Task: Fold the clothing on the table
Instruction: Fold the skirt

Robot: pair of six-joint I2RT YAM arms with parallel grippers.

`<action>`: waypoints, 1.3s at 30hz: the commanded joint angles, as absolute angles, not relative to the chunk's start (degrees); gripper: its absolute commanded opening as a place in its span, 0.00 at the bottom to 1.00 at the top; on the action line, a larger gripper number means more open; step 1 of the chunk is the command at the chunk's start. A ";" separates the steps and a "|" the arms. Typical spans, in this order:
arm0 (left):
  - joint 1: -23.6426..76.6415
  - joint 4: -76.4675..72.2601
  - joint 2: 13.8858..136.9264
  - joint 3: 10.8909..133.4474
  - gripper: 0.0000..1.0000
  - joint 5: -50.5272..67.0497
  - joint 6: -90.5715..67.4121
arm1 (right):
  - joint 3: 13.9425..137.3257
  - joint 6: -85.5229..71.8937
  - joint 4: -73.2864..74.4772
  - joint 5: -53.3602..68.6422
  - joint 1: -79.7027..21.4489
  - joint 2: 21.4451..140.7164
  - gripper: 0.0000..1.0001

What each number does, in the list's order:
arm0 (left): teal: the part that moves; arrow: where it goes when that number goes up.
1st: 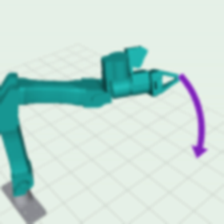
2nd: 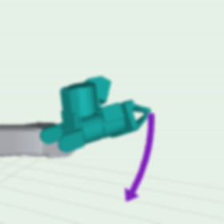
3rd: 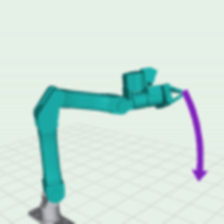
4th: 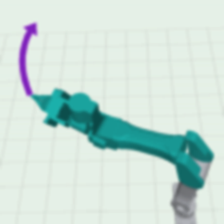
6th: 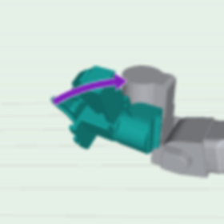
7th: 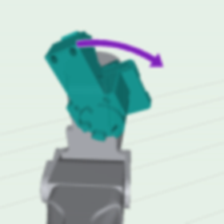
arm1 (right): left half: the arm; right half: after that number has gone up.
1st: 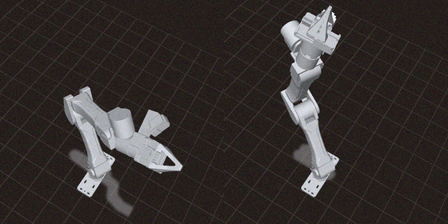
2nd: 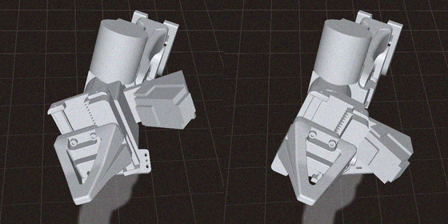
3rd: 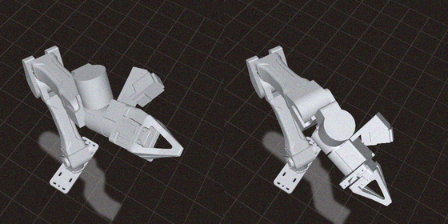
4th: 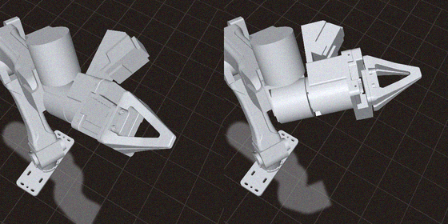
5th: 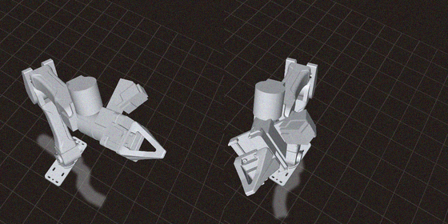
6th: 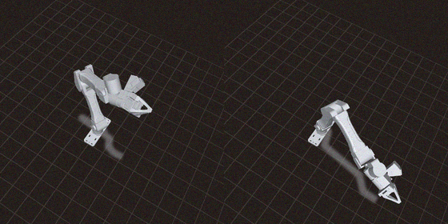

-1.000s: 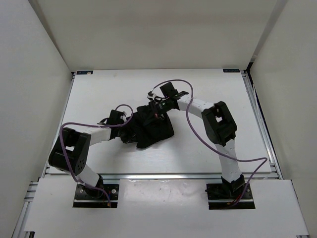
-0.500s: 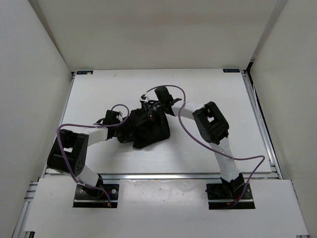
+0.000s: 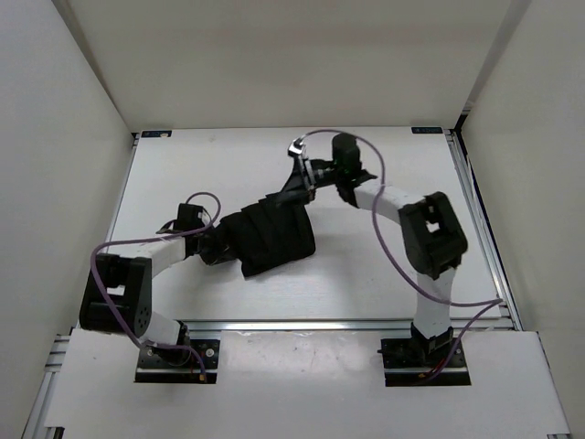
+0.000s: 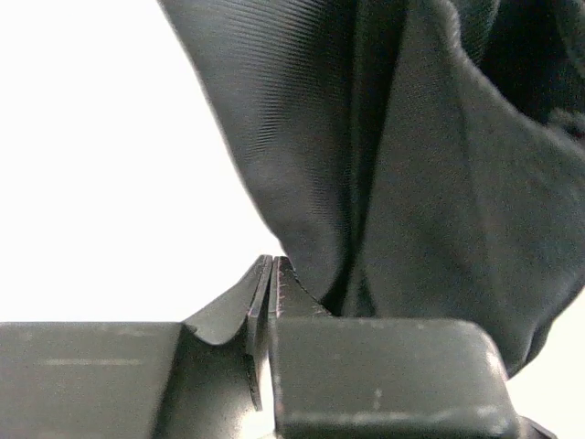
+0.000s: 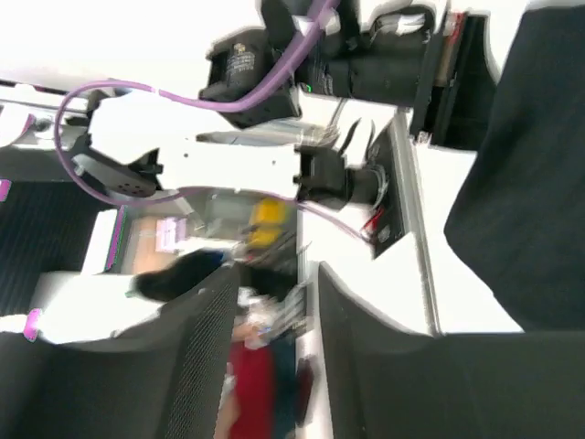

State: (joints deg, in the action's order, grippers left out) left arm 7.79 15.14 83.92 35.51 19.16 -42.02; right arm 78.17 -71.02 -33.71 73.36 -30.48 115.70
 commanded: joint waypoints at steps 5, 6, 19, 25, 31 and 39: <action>5.10 26.71 73.13 39.72 0.08 11.60 -35.34 | 81.56 -33.52 12.34 62.06 -21.98 107.67 0.02; 5.18 26.98 71.30 40.25 0.05 14.56 -35.25 | 82.69 -30.96 14.48 61.27 -21.19 108.36 0.00; 13.18 -8.26 80.50 35.17 0.00 33.40 -55.72 | 82.53 -25.05 24.26 57.31 -19.60 106.53 0.00; 7.92 -0.02 77.88 26.99 0.00 26.73 -50.82 | 79.37 -25.48 23.91 57.30 -18.38 103.28 0.01; 9.75 0.62 78.30 23.30 0.00 21.71 -48.16 | 76.65 -25.66 23.29 56.43 -17.41 100.55 0.00; 4.85 -3.26 78.59 28.47 0.02 27.32 -47.55 | 74.88 -26.37 22.06 57.57 -13.99 94.84 0.06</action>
